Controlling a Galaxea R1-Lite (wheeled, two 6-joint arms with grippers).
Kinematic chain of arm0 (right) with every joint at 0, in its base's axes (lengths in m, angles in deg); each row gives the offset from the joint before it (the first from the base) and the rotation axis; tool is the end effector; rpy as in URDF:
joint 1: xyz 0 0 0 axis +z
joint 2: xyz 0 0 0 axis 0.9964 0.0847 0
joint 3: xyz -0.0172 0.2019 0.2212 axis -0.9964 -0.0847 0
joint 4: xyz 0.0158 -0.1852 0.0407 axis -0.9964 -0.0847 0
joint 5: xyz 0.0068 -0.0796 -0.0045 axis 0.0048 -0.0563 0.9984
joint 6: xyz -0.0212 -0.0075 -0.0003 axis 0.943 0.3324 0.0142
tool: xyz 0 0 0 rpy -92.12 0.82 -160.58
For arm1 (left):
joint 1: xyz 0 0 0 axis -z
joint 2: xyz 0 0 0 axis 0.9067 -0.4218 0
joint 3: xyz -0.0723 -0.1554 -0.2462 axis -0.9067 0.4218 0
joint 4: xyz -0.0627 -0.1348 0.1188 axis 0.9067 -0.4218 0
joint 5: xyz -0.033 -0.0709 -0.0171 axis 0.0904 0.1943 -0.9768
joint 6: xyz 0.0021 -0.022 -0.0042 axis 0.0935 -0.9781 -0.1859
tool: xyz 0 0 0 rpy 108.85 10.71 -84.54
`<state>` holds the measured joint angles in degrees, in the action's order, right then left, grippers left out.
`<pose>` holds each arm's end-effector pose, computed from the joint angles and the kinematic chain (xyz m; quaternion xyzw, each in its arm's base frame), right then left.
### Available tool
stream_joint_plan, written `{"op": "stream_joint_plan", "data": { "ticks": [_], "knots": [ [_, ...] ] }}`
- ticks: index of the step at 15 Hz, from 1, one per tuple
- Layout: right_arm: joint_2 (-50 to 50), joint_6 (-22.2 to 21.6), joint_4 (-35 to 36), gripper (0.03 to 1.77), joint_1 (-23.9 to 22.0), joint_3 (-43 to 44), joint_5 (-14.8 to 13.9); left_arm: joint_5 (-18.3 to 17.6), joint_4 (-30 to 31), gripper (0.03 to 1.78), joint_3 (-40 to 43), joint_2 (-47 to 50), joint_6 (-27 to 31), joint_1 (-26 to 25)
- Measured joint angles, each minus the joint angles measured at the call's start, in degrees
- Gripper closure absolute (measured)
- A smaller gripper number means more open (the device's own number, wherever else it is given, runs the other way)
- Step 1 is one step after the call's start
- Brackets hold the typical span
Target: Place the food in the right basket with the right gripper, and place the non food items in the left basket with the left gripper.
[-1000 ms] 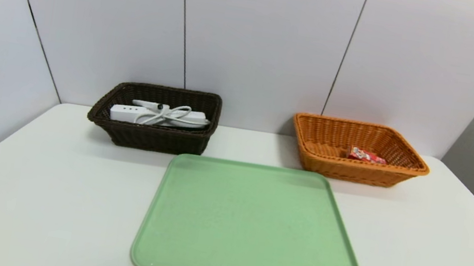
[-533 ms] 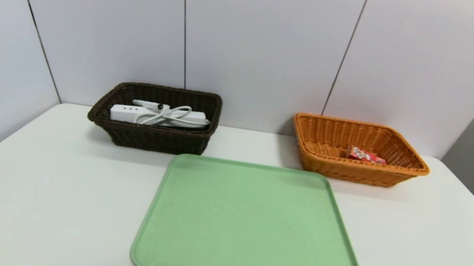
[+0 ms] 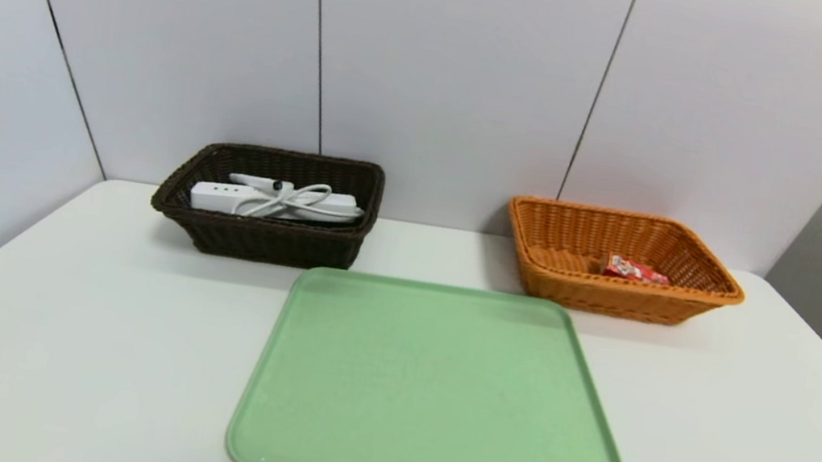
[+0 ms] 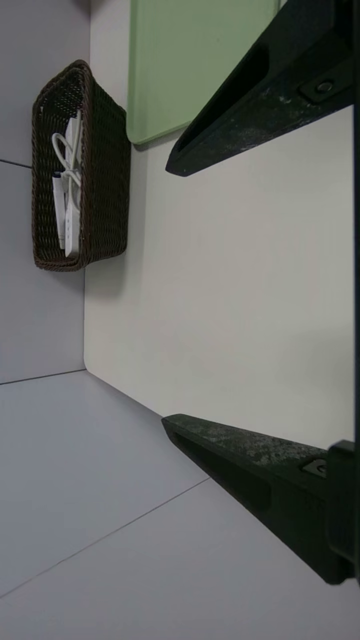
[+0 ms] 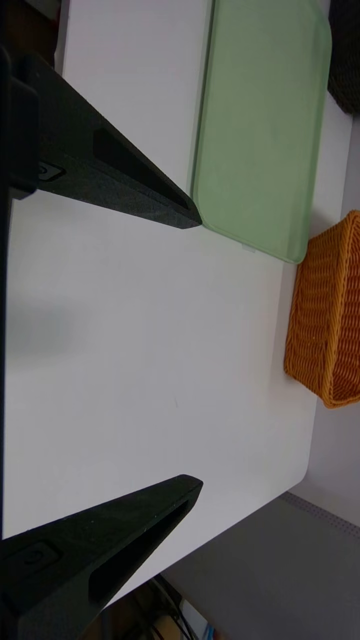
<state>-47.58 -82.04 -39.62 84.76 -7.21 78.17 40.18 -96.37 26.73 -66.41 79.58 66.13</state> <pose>-0.0823 0.0017 0.1466 -0.0600 0.0204 0.0220 0.9978 -0.0653 0.0053 0.2056 0.0167 -0.0233 0.0813 0.9963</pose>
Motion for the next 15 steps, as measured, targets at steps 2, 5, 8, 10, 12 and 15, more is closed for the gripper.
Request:
{"op": "stream_joint_plan", "data": {
  "ticks": [2,5,8,10,12,15],
  "knots": [
    [0.0,-0.9,1.8,0.1,0.0,-0.1,-0.1,-0.1,0.1,0.12,4.4,5.1,3.4,0.0],
    [0.0,-0.9,8.4,0.1,0.0,-1.9,0.1,-0.2,3.6,0.12,12.8,9.5,6.9,-0.2],
    [0.0,1.1,19.3,0.1,0.0,-9.4,0.4,-1.1,14.3,0.12,24.5,10.8,10.3,-0.3],
    [0.0,2.7,29.7,0.1,0.0,-17.7,0.5,-3.0,25.5,0.12,32.4,11.1,12.0,-0.3],
    [0.0,3.4,41.0,0.1,0.0,-25.9,0.3,-6.6,31.5,0.12,35.2,11.1,12.1,-0.3],
    [0.0,2.2,39.8,0.1,0.0,-28.8,0.0,-13.9,22.7,0.12,36.0,11.1,7.3,-0.3]
  ]
}}
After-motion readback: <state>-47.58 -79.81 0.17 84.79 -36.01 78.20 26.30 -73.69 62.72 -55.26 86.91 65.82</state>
